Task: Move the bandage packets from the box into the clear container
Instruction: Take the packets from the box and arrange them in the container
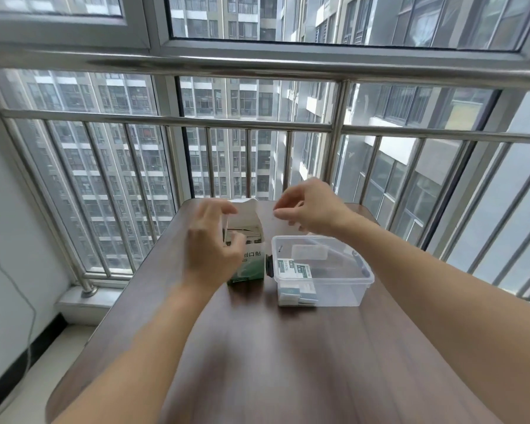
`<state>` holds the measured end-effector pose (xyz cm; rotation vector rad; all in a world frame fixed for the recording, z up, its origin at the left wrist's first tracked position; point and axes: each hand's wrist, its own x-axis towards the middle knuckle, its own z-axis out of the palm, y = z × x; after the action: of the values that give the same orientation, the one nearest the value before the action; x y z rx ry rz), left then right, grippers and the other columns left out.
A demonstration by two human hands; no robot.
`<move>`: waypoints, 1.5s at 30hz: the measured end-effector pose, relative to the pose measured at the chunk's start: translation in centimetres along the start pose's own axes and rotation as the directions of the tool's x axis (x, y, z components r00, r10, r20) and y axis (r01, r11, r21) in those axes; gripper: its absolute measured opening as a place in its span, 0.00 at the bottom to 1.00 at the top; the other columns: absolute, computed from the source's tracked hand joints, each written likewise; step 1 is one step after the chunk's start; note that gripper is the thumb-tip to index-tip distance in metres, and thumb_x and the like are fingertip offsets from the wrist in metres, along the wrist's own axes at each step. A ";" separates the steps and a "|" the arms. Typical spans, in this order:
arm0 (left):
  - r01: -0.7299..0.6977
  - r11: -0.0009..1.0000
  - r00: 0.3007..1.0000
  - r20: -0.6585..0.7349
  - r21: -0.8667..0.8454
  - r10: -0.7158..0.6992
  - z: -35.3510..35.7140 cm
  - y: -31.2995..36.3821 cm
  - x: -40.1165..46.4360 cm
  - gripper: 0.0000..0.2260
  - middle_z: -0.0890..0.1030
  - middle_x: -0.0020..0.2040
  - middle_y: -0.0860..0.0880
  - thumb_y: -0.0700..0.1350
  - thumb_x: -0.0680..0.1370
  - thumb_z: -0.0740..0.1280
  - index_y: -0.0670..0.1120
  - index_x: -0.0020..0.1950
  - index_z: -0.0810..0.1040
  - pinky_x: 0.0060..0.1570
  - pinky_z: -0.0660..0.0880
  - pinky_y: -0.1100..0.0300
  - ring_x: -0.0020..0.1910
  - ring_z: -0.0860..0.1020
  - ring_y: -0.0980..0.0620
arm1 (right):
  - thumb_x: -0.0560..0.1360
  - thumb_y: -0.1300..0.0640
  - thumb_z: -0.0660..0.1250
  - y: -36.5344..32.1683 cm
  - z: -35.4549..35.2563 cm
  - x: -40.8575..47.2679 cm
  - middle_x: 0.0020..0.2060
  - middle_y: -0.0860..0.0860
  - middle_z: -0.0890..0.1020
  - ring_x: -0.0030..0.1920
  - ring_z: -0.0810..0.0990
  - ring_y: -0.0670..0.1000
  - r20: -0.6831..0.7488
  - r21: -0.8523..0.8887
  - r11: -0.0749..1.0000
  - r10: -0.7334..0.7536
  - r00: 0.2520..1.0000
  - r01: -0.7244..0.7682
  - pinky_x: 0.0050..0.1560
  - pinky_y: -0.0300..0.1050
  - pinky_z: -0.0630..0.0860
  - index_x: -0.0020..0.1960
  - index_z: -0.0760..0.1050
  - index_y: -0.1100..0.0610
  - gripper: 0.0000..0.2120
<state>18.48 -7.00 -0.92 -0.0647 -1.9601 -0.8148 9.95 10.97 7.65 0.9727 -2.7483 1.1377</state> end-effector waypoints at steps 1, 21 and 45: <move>0.128 0.991 0.989 -0.065 -0.032 -0.129 -0.6 -0.5 0.4 0.14 0.76 0.49 0.50 0.34 0.68 0.67 0.44 0.52 0.75 0.50 0.71 0.68 0.49 0.74 0.54 | 0.75 0.60 0.74 -1.1 0.4 0.1 0.39 0.47 0.84 0.37 0.82 0.44 -0.006 -0.030 0.995 -0.096 0.995 0.096 0.37 0.34 0.79 0.49 0.85 0.58 0.03; 0.174 0.982 0.945 0.268 0.068 -0.186 0.8 -3.5 -2.1 0.26 0.66 0.69 0.48 0.46 0.72 0.76 0.59 0.65 0.70 0.58 0.72 0.57 0.60 0.74 0.49 | 0.73 0.58 0.71 -3.1 6.8 4.3 0.38 0.48 0.78 0.37 0.74 0.50 0.216 -0.737 0.618 -0.171 0.961 0.275 0.33 0.42 0.67 0.38 0.79 0.50 0.07; 0.175 0.967 0.921 0.316 0.183 -0.227 0.7 -5.5 -0.9 0.27 0.70 0.55 0.57 0.46 0.68 0.80 0.57 0.57 0.67 0.47 0.80 0.45 0.49 0.79 0.48 | 0.73 0.61 0.72 -2.2 7.4 5.7 0.32 0.40 0.77 0.34 0.68 0.37 0.347 -0.532 0.791 -0.122 0.930 0.302 0.40 0.40 0.71 0.41 0.85 0.51 0.06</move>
<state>16.36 -10.65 -4.70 0.0978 -2.3760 -0.8256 8.15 1.95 4.97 1.3805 -2.7975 0.0838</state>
